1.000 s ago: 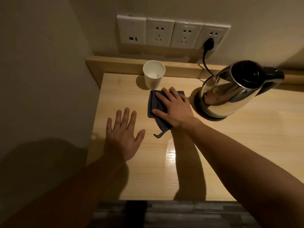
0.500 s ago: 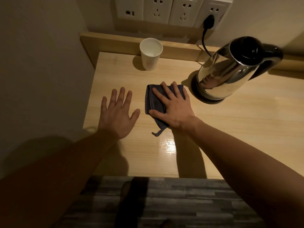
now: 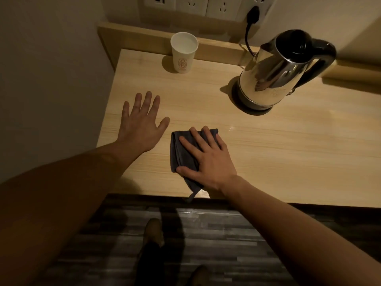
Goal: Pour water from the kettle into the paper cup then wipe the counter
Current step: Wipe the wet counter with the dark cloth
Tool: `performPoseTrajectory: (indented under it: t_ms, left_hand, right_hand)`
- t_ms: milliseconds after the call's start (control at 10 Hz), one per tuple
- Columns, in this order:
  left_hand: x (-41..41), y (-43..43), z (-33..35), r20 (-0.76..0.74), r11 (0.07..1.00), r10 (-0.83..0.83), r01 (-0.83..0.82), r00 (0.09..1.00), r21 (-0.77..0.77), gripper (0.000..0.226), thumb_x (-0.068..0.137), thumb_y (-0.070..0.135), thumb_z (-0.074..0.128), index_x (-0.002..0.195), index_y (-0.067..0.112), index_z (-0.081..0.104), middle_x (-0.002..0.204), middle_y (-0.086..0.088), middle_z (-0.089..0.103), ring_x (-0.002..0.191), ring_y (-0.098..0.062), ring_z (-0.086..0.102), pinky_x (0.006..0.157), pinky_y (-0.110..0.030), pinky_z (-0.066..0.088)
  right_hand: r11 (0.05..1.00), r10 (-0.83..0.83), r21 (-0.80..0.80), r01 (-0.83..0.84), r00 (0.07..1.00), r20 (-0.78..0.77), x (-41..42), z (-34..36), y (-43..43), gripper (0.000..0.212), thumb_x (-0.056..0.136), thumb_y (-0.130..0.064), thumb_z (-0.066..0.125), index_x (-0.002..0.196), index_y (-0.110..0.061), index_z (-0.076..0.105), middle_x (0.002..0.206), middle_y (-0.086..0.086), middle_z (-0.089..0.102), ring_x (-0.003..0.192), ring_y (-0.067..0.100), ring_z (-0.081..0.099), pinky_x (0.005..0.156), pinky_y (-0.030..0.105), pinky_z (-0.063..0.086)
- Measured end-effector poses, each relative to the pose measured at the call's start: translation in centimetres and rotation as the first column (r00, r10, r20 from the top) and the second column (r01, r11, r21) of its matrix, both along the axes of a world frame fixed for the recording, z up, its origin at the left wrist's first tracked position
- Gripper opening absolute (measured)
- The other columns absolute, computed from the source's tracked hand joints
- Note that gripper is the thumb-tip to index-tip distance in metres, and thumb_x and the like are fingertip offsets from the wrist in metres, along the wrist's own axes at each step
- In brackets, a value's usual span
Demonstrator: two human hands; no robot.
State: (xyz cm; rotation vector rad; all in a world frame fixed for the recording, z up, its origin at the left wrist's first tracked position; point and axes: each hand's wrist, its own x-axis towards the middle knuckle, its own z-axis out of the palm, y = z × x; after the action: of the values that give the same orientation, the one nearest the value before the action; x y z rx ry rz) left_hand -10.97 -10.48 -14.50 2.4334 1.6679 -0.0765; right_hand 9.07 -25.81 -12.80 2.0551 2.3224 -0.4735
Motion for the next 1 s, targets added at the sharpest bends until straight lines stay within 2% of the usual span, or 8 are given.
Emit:
performPoseTrajectory:
  t_ms: [200,300,500,600,700,800,900,1000]
  left_hand:
    - [-0.1,0.0,-0.1,-0.002,1.000,0.004,-0.004,1.000,-0.005,0.080,0.101,0.071,0.010,0.168,0.029,-0.002,0.177,0.000,-0.006,0.163,-0.024,-0.009,0.130,-0.055,-0.005]
    - [0.0,0.0,-0.1,-0.004,1.000,0.000,0.000,1.000,-0.010,0.080,0.101,0.071,0.010,0.168,0.028,-0.002,0.177,0.000,-0.006,0.163,-0.024,-0.010,0.130,-0.055,-0.005]
    - [0.5,-1.4,1.0,0.027,0.998,0.020,-0.018,0.999,-0.052,0.074,0.105,0.063,0.016,0.168,0.028,-0.003,0.177,-0.002,-0.010,0.163,-0.023,-0.012,0.129,-0.056,-0.009]
    - [2.6,-5.0,1.6,0.112,0.998,-0.009,0.016,0.994,-0.059,0.071,0.106,0.058,0.020,0.168,0.028,-0.001,0.177,0.000,-0.006,0.163,-0.021,-0.009,0.130,-0.053,-0.007]
    - [4.6,-7.2,1.3,0.089,0.994,-0.034,0.042,0.995,-0.097,0.072,0.105,0.061,0.014,0.168,0.030,-0.002,0.177,0.001,-0.005,0.163,-0.023,-0.008,0.130,-0.055,-0.006]
    - [5.1,-7.3,1.0,0.018,0.994,-0.035,0.037,0.999,-0.098,0.076,0.102,0.066,0.011,0.167,0.030,-0.002,0.177,0.000,-0.005,0.163,-0.025,-0.007,0.129,-0.057,-0.005]
    - [5.1,-7.2,0.9,0.015,0.995,-0.057,0.058,0.998,-0.083,0.078,0.101,0.067,0.012,0.167,0.030,-0.003,0.177,-0.001,-0.005,0.163,-0.027,-0.005,0.129,-0.059,-0.002]
    - [5.1,-7.2,0.9,0.015,0.994,-0.073,0.074,0.997,-0.081,0.076,0.102,0.067,0.008,0.167,0.029,-0.007,0.176,-0.002,-0.011,0.163,-0.027,-0.009,0.129,-0.059,-0.002]
  right_hand:
    - [0.998,0.037,0.051,-0.036,0.999,-0.017,-1.0,-0.8,-4.1,0.089,0.091,-0.087,0.032,0.165,-0.043,0.013,0.176,-0.006,0.007,0.163,0.025,-0.004,0.131,0.048,0.001]
    - [0.996,0.047,0.076,-0.044,0.998,-0.032,-1.4,-1.3,-5.4,0.081,0.096,-0.081,0.032,0.165,-0.039,0.022,0.175,-0.006,0.016,0.163,0.023,0.005,0.131,0.047,0.009]
    - [0.960,0.072,0.279,-0.032,0.988,-0.137,-1.8,-1.8,-9.2,0.053,0.102,-0.055,0.052,0.147,-0.028,0.058,0.156,-0.003,0.055,0.150,0.020,0.044,0.122,0.038,0.032]
    - [0.980,0.065,0.198,-0.013,0.965,-0.254,-1.8,-0.5,-11.0,0.045,0.101,-0.052,0.056,0.138,-0.029,0.066,0.148,-0.009,0.062,0.146,0.011,0.048,0.117,0.029,0.034]
    - [0.965,-0.263,-0.177,0.195,0.758,-0.597,-0.9,2.7,-10.7,0.051,0.095,-0.061,0.060,0.131,-0.028,0.072,0.137,-0.013,0.069,0.131,-0.003,0.056,0.111,0.018,0.039]
    - [0.829,-0.551,-0.471,0.301,0.297,-0.780,1.4,6.4,-8.3,0.037,0.095,-0.054,0.069,0.109,-0.022,0.082,0.097,0.000,0.082,0.091,0.002,0.068,0.084,0.024,0.052]
    - [0.822,-0.519,-0.350,0.449,0.337,-0.786,4.0,8.4,-3.4,0.033,0.096,-0.049,0.066,0.111,-0.024,0.082,0.101,0.005,0.082,0.090,0.008,0.071,0.080,0.030,0.052]
    - [0.866,-0.421,-0.105,0.489,0.599,-0.682,6.0,8.4,3.4,0.041,0.100,-0.050,0.059,0.130,-0.026,0.073,0.119,-0.001,0.077,0.107,0.012,0.070,0.091,0.037,0.056]
